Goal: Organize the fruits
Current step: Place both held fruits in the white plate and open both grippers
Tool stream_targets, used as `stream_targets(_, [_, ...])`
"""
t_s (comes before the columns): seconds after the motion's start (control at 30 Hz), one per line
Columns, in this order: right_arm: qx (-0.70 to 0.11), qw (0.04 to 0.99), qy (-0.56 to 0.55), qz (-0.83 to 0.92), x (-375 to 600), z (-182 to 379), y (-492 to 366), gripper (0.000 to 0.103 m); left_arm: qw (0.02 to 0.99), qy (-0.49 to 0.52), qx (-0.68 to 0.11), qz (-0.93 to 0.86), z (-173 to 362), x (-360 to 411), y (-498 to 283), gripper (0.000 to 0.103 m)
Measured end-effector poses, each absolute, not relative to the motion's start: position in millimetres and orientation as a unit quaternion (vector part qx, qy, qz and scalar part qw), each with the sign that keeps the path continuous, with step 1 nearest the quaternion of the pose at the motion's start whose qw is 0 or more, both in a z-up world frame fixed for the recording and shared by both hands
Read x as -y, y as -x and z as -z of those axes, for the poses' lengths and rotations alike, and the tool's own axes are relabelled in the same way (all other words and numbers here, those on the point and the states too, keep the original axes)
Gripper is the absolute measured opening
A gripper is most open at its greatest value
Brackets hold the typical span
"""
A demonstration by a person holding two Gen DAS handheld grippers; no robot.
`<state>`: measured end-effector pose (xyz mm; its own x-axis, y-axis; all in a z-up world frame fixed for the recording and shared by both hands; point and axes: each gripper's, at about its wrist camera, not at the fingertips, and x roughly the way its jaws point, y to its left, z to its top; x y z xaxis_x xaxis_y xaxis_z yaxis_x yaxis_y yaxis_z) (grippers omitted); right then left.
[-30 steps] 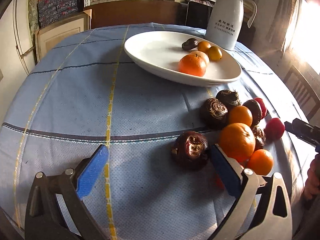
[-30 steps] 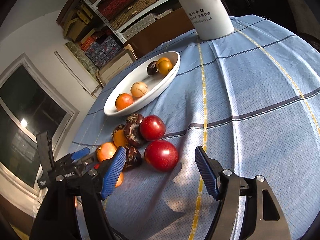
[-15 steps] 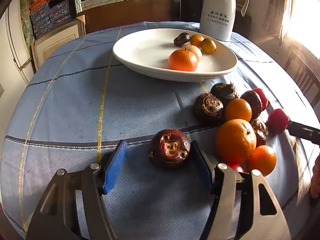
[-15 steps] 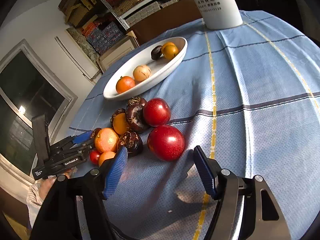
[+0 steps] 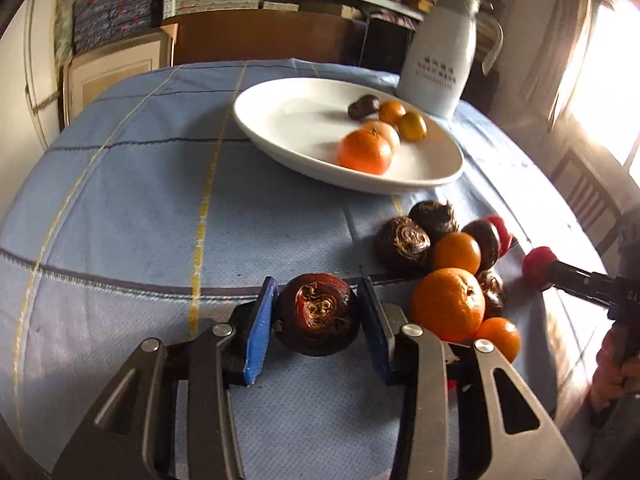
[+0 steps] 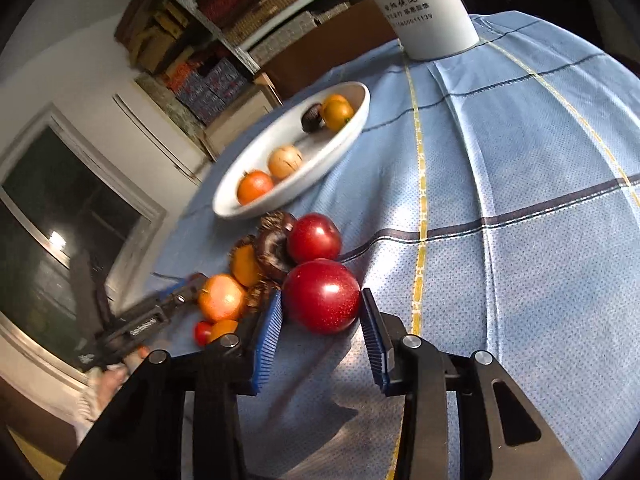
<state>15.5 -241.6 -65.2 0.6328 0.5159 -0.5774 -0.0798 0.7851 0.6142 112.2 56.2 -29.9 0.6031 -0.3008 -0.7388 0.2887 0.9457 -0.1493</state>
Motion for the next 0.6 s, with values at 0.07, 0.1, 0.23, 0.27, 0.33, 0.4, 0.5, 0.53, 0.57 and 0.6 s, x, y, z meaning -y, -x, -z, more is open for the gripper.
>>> stream_targets(0.07, [-0.383,0.858,-0.295,-0.17,250,65,-11,0.039,0.9,0.014,-0.402,0.166,24,-58,-109,0.041])
stream_targets(0.1, [-0.373,0.857,-0.312,-0.172,258,63,-7,0.039,0.902,0.013,-0.397,0.168,21,-58,-107,0.041])
stream_targets(0.23, [-0.349,0.857,-0.336,-0.178,272,53,-4,0.039,0.908,0.014,-0.378,0.178,11,-55,-104,0.041])
stream_targets(0.27, [-0.351,0.854,-0.338,-0.183,273,51,-9,0.039,0.908,0.019,-0.377,0.182,9,-55,-106,0.041])
stream_targets(0.33, [-0.357,0.852,-0.334,-0.187,269,44,-21,0.039,0.905,0.031,-0.378,0.191,1,-54,-116,0.041])
stream_targets(0.4, [-0.361,0.856,-0.319,-0.188,260,33,-38,0.039,0.91,0.027,-0.37,0.184,-9,-49,-127,0.041])
stream_targets(0.5, [-0.361,0.861,-0.301,-0.195,243,18,-67,0.039,0.914,0.019,-0.363,0.179,-23,-35,-153,0.041])
stream_targets(0.53, [-0.363,0.863,-0.295,-0.192,238,14,-78,0.039,0.914,0.017,-0.364,0.177,-24,-32,-160,0.041])
stream_targets(0.57, [-0.365,0.865,-0.288,-0.188,232,11,-93,0.039,0.915,0.013,-0.366,0.172,-24,-27,-169,0.041])
stream_targets(0.6, [-0.367,0.867,-0.282,-0.186,226,9,-103,0.039,0.916,0.008,-0.367,0.163,-23,-21,-179,0.041])
